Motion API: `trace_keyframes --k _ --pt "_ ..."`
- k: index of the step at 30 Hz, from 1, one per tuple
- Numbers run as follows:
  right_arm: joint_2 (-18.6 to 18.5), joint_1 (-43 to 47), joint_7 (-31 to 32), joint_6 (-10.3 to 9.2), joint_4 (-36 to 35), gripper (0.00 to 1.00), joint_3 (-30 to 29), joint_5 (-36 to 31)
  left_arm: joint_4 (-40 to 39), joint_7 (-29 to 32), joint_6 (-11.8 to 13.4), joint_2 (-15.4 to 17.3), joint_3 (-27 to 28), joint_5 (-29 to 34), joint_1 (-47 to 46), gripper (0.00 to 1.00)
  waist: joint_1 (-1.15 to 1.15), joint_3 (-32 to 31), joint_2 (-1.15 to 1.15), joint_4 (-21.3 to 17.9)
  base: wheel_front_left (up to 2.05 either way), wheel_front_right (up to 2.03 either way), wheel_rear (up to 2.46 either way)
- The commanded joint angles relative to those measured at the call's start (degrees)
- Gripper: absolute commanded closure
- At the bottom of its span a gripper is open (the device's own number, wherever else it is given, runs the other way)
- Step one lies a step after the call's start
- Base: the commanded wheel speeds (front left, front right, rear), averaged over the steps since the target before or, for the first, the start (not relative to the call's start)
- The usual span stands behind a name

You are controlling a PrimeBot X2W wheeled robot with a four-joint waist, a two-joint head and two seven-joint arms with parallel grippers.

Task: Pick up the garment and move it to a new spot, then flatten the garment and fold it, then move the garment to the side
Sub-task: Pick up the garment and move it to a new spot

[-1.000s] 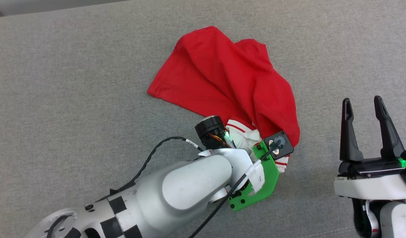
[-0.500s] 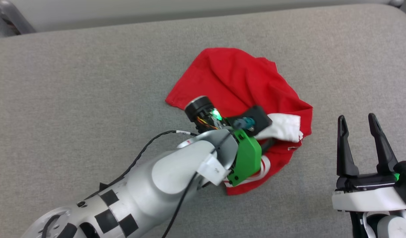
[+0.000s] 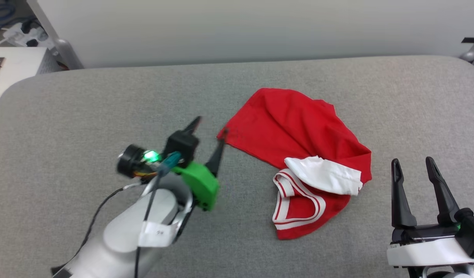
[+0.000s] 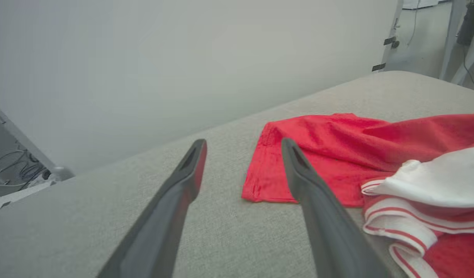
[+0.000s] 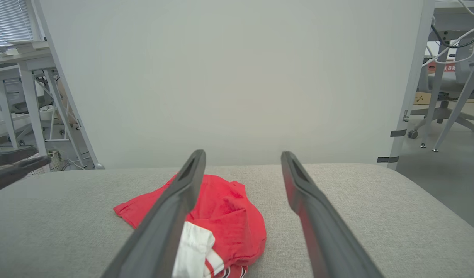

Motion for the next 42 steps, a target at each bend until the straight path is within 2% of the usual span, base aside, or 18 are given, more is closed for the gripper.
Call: trace_keyframes --k 1,5,7,9,14,19,29,42 --pt "0.09 0.82 -0.51 -0.04 0.19 0.0 -0.04 -0.53 -0.9 -0.59 2.3 1.08 1.96 0.62 2.67 0.0 0.0 -1.71 0.0 1.3 0.0 0.0 0.0" --pt "0.09 1.67 -0.51 -0.04 0.38 0.0 -0.45 -0.52 -8.82 -0.74 7.83 2.48 12.02 5.43 9.86 0.0 0.0 -2.74 0.0 2.14 0.0 0.0 0.0" --pt "0.09 2.09 -0.51 -0.04 0.52 0.0 -0.65 -0.59 -12.58 -0.75 9.06 2.42 16.62 8.27 14.56 0.0 0.0 -3.37 0.0 2.52 0.0 0.0 0.0" --pt "0.09 2.49 -0.51 -0.04 0.65 0.0 -0.79 -0.65 -15.8 -0.76 9.6 1.82 21.01 11.08 18.91 0.0 0.0 -3.9 0.0 2.79 0.0 0.0 0.0" --pt "0.09 3.14 -0.51 -0.04 1.17 0.0 -0.5 -0.71 -20.86 -0.76 8.98 -0.44 29.32 17.96 27.97 0.0 0.0 -5.29 0.0 2.91 0.0 0.0 0.0" --pt "0.09 4.08 -0.51 -0.04 1.62 0.0 -0.43 -0.69 -23.95 -0.77 5.62 -3.35 35.56 23.1 35.54 0.0 0.0 -6.49 0.0 2.76 0.0 0.0 0.0" --pt "0.09 5.87 -0.51 -0.04 2.93 0.0 -0.9 -0.67 -25.09 -0.77 -2.0 -7.95 42.67 29.43 43.31 0.0 0.0 -7.72 0.0 3.13 0.0 0.0 0.0" --pt "0.09 7.36 -0.51 -0.04 4.42 0.0 -0.64 -0.62 -23.78 -0.77 -7.69 -12.92 49.32 33.34 46.13 0.0 0.0 -8.59 0.0 3.77 0.0 0.0 0.0"
